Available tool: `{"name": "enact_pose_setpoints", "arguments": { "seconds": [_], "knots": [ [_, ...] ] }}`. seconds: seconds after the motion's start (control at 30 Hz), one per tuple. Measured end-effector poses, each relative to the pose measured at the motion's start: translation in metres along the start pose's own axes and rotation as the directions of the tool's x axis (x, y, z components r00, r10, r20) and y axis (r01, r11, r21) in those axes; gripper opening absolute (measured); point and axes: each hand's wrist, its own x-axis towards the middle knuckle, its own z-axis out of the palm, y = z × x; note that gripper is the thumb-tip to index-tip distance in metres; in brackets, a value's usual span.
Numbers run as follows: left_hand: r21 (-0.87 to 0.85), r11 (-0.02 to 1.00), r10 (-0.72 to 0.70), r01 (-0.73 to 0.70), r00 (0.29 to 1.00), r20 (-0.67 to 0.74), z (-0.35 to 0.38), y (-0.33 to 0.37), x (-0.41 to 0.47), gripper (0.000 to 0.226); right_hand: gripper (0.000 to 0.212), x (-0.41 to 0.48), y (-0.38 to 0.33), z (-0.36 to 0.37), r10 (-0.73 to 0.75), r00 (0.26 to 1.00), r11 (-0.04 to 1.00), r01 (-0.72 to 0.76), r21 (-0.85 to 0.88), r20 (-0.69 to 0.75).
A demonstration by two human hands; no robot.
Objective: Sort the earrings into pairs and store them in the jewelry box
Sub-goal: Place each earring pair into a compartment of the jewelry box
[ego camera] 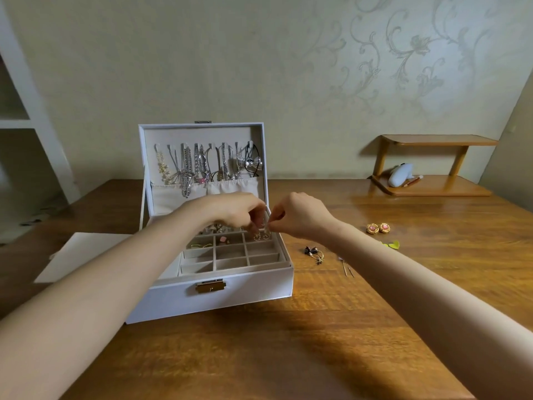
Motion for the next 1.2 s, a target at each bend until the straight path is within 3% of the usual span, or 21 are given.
{"name": "enact_pose_setpoints", "arguments": {
  "seconds": [0.33,0.47,0.57,0.93,1.07,1.2],
  "knots": [
    [0.196,0.975,-0.082,0.107,0.988,-0.132,0.012,-0.005,0.002,0.027,0.016,0.011,-0.004,0.013,-0.008,1.000,0.999,0.008,-0.040,-0.002],
    [0.246,0.964,-0.048,0.095,0.980,-0.192,0.015,-0.008,0.004,0.009,0.015,0.010,-0.004,0.017,-0.029,0.999,0.999,0.028,-0.038,-0.019],
    [0.243,0.967,-0.018,0.074,0.974,-0.224,0.016,-0.007,0.005,0.017,0.012,0.009,-0.002,0.019,-0.031,0.998,0.999,0.030,-0.033,-0.045],
    [0.234,0.969,-0.014,0.086,0.956,-0.293,0.012,-0.010,0.002,0.013,0.009,0.013,0.011,0.014,-0.008,0.998,0.999,0.011,0.051,-0.054],
    [0.133,0.991,0.052,0.006,0.902,-0.428,0.012,0.004,0.007,0.012,0.008,0.013,0.028,0.004,0.045,0.995,0.994,-0.035,0.106,-0.091],
    [0.116,0.989,0.137,-0.096,0.894,-0.426,0.018,0.033,0.024,0.014,0.010,0.003,0.057,-0.008,0.110,0.990,0.992,-0.103,0.072,-0.093]
  ]
}}
